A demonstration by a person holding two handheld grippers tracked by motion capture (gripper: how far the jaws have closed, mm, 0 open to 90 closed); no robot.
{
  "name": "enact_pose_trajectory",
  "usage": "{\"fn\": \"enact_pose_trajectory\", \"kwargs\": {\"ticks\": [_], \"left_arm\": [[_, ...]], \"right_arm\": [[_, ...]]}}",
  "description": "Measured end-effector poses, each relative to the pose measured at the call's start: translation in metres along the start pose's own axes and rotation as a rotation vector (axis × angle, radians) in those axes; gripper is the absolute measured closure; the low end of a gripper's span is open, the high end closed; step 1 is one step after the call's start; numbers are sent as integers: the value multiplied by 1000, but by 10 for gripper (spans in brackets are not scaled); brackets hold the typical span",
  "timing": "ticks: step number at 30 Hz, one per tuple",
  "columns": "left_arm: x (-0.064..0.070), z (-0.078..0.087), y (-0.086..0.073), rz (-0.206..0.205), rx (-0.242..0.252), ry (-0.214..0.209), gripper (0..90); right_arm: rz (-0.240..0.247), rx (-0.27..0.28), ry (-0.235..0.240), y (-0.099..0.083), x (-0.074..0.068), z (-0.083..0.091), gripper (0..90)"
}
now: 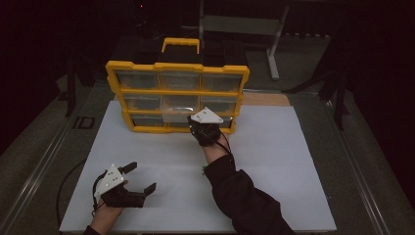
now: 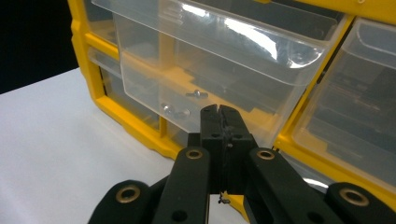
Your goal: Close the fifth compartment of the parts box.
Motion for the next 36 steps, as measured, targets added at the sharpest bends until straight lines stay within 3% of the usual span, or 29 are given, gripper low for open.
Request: {"fn": "enact_pose_trajectory", "kwargs": {"ticks": [7, 13, 24, 36], "left_arm": [[-1, 1, 1, -3, 4, 1, 0], [0, 1, 1, -7, 4, 0, 0], [0, 0, 1, -9, 6, -2, 0], [1, 0, 0, -11, 2, -3, 0]], "right_arm": [[-4, -7, -15, 3, 7, -7, 896], [-43, -4, -24, 9, 18, -18, 896], [-35, -13, -46, 15, 31, -29, 896], [-43, -16, -37, 15, 35, -33, 896]]}}
Point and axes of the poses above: each handheld gripper's, and its own axes: z roughly backward along the jaws, y roughly out of its top, x roughly to its right, the point moved 8 cm from there along -z, roughly forward along the jaws, and after that the axes turned 8 degrees about y, right-handed, at the moved point
